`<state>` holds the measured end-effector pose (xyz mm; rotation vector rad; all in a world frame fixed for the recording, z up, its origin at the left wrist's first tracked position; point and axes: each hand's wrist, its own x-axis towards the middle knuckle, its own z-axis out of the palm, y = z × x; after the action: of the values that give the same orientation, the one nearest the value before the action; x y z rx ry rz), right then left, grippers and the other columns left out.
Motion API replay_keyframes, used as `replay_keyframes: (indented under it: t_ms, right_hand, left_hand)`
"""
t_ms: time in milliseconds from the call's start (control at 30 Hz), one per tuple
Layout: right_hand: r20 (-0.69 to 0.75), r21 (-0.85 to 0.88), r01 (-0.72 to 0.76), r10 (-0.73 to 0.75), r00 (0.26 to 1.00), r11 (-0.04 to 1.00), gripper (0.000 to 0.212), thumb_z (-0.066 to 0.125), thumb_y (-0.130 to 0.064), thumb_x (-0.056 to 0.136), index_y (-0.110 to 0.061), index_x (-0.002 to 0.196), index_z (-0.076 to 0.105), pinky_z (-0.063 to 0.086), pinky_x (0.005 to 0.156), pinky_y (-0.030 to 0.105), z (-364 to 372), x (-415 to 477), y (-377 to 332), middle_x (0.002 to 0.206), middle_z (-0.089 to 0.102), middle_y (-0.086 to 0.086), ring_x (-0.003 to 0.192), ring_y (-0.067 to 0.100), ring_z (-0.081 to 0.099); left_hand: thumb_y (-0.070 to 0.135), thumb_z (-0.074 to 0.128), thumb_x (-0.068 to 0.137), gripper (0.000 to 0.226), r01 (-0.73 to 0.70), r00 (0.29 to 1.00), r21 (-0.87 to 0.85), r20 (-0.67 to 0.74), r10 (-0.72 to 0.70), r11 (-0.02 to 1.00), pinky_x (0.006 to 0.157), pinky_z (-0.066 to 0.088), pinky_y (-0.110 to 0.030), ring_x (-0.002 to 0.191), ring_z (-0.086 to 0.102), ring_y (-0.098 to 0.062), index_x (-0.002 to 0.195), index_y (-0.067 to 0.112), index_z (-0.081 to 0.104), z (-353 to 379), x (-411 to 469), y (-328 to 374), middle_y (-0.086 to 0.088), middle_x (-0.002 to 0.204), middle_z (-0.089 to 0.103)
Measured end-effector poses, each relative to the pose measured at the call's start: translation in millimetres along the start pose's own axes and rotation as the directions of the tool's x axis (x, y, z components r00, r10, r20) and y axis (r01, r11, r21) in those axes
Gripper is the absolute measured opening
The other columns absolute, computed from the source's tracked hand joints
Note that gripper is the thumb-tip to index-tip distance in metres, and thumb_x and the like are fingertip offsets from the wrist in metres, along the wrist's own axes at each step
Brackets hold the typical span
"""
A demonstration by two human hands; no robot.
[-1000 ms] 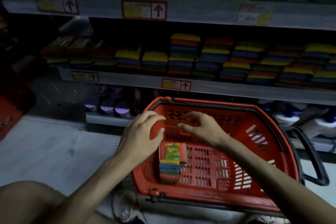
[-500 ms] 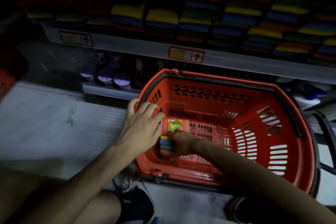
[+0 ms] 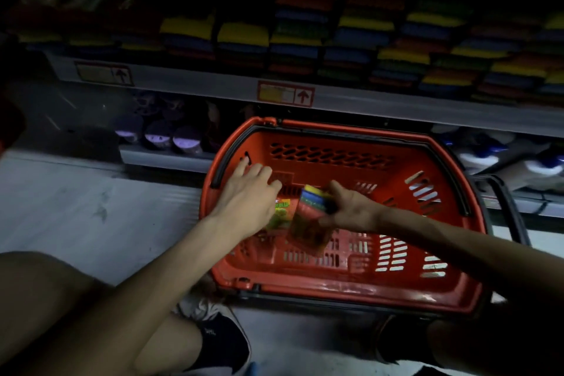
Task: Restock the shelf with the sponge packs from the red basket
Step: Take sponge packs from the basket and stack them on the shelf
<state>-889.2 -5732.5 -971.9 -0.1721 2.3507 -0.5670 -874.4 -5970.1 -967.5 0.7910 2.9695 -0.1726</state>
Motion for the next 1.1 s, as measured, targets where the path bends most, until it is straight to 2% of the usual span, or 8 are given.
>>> replay_keyframes:
  t_ms: [133,300,400,533,700,833,967,1100]
  right_hand:
    - [-0.105,-0.265,-0.006,-0.023,0.994,0.964,0.067,0.072,-0.054,0.083,-0.018,0.132,0.043,0.051,0.085,0.036,-38,-65,3,0.120,0.052,0.005,0.101,0.027,0.061]
    - [-0.210,-0.006,-0.062,0.060,0.976,0.998,0.080,0.057,-0.076,0.069,-0.023,0.129,0.050,0.054,0.091,0.040,-48,-110,20,0.115,0.055,0.002,0.098,0.020,0.061]
    - [-0.258,0.044,-0.109,0.117,0.959,0.993,0.080,0.059,-0.073,0.071,-0.020,0.130,0.050,0.055,0.092,0.043,-48,-113,29,0.115,0.050,0.003,0.098,0.024,0.061]
    - [-0.342,-0.040,-0.035,0.019,0.940,0.999,0.082,0.066,-0.065,0.072,-0.016,0.136,0.049,0.058,0.089,0.041,-50,-108,33,0.119,0.039,0.002,0.099,0.025,0.059]
    - [-0.376,-0.109,0.032,-0.071,0.924,0.994,0.083,0.065,-0.053,0.082,-0.030,0.155,0.033,0.053,0.102,0.037,-40,-102,51,0.137,0.035,0.004,0.124,0.025,0.052]
    - [-0.360,-0.182,0.063,-0.126,0.924,0.981,0.074,0.048,-0.057,0.076,-0.036,0.147,0.045,0.056,0.095,0.044,-33,-93,52,0.145,0.037,0.009,0.126,0.031,0.050]
    - [-0.320,-0.340,0.051,-0.166,0.933,0.939,0.067,0.045,-0.059,0.074,-0.033,0.134,0.059,0.051,0.089,0.040,-38,-89,47,0.122,0.048,0.001,0.108,0.024,0.051]
    - [-0.326,-0.341,0.001,-0.120,0.938,0.940,0.067,0.040,-0.062,0.071,-0.034,0.127,0.065,0.050,0.090,0.039,-40,-80,43,0.115,0.049,0.000,0.108,0.025,0.053]
  left_hand:
    - [0.034,0.055,0.099,0.042,-0.022,0.977,-0.037,0.211,0.029,0.999,0.105,0.041,-0.046,0.127,0.054,-0.031,0.139,0.018,0.055,3,29,19,-0.009,0.132,0.056]
    - [0.040,0.063,0.096,0.054,0.005,0.889,-0.088,0.457,0.036,0.996,0.105,0.043,-0.044,0.133,0.052,-0.032,0.145,0.022,0.049,48,60,38,-0.009,0.140,0.055]
    - [0.060,0.066,0.090,0.076,0.048,0.848,-0.082,0.529,0.003,0.996,0.109,0.042,-0.046,0.135,0.050,-0.033,0.150,0.022,0.040,78,65,38,-0.009,0.145,0.050]
    - [0.073,0.062,0.085,0.094,0.068,0.819,0.027,0.569,-0.071,0.997,0.109,0.040,-0.049,0.137,0.045,-0.033,0.157,0.023,0.028,112,67,29,-0.011,0.149,0.042]
    - [0.078,0.056,0.085,0.110,0.060,0.821,0.116,0.559,-0.115,0.991,0.108,0.038,-0.054,0.139,0.044,-0.031,0.164,0.020,0.005,140,73,35,-0.010,0.154,0.037]
    - [0.083,0.056,0.080,0.115,0.089,0.830,0.190,0.529,-0.178,0.978,0.108,0.034,-0.054,0.136,0.047,-0.027,0.162,0.017,0.009,152,75,41,-0.008,0.152,0.038]
    - [0.076,0.066,0.080,0.106,0.201,0.787,0.189,0.553,-0.274,0.961,0.108,0.038,-0.047,0.134,0.052,-0.028,0.156,0.018,0.021,148,76,50,-0.009,0.149,0.037]
    - [0.080,0.069,0.073,0.103,0.385,0.758,-0.021,0.578,-0.303,0.923,0.102,0.049,-0.041,0.124,0.060,-0.031,0.146,0.018,0.032,116,77,54,-0.011,0.144,0.032]
